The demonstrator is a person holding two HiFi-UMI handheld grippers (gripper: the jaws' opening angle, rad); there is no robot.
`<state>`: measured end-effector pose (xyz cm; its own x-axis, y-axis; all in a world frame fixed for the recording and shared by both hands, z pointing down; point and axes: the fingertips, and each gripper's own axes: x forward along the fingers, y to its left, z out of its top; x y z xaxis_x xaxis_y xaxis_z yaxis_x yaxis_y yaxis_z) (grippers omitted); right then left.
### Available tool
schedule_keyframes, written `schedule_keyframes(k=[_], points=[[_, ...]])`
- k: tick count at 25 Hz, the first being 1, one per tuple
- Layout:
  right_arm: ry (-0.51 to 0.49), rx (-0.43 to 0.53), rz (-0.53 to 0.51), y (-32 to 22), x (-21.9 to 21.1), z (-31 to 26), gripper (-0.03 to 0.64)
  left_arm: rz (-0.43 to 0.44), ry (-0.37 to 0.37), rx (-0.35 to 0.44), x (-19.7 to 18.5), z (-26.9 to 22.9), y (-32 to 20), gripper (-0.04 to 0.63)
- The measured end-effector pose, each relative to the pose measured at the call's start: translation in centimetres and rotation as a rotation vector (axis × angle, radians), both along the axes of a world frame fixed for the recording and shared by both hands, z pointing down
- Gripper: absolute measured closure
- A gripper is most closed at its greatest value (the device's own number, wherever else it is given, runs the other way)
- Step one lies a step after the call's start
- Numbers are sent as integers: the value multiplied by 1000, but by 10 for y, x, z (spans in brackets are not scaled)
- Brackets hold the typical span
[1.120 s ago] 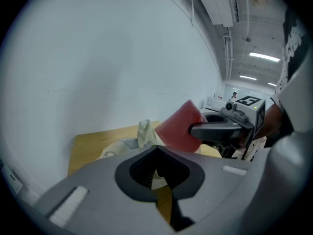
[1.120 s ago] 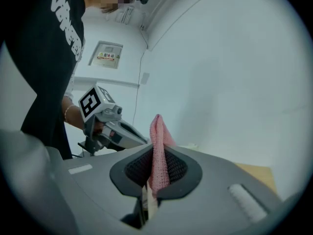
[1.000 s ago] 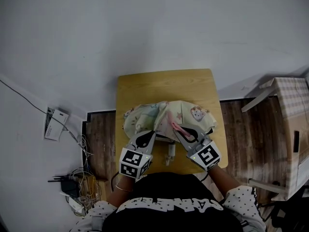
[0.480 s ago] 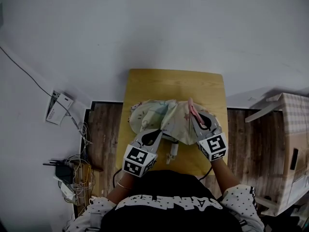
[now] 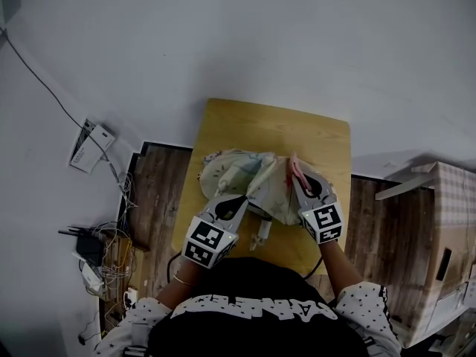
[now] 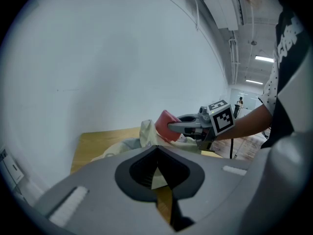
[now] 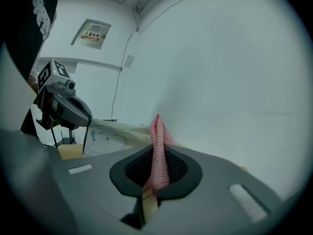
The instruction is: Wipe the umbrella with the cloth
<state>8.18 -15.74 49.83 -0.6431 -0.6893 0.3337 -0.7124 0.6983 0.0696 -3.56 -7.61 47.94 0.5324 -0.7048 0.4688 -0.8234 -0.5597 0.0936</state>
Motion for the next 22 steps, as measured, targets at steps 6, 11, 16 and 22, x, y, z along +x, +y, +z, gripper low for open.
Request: schedule_keyframes(k=[6, 11, 16, 22], points=[[10, -30, -20, 5, -4, 8, 584, 13, 2, 0, 0, 0, 1, 594], [7, -49, -51, 17, -11, 18, 584, 34, -4, 2, 2, -1, 3, 594], [13, -74, -87, 33, -20, 26, 584, 45, -8, -5, 0, 2, 3, 594], [-7, -85, -96, 45, -24, 28, 584, 53, -19, -4, -2, 3, 1, 594]])
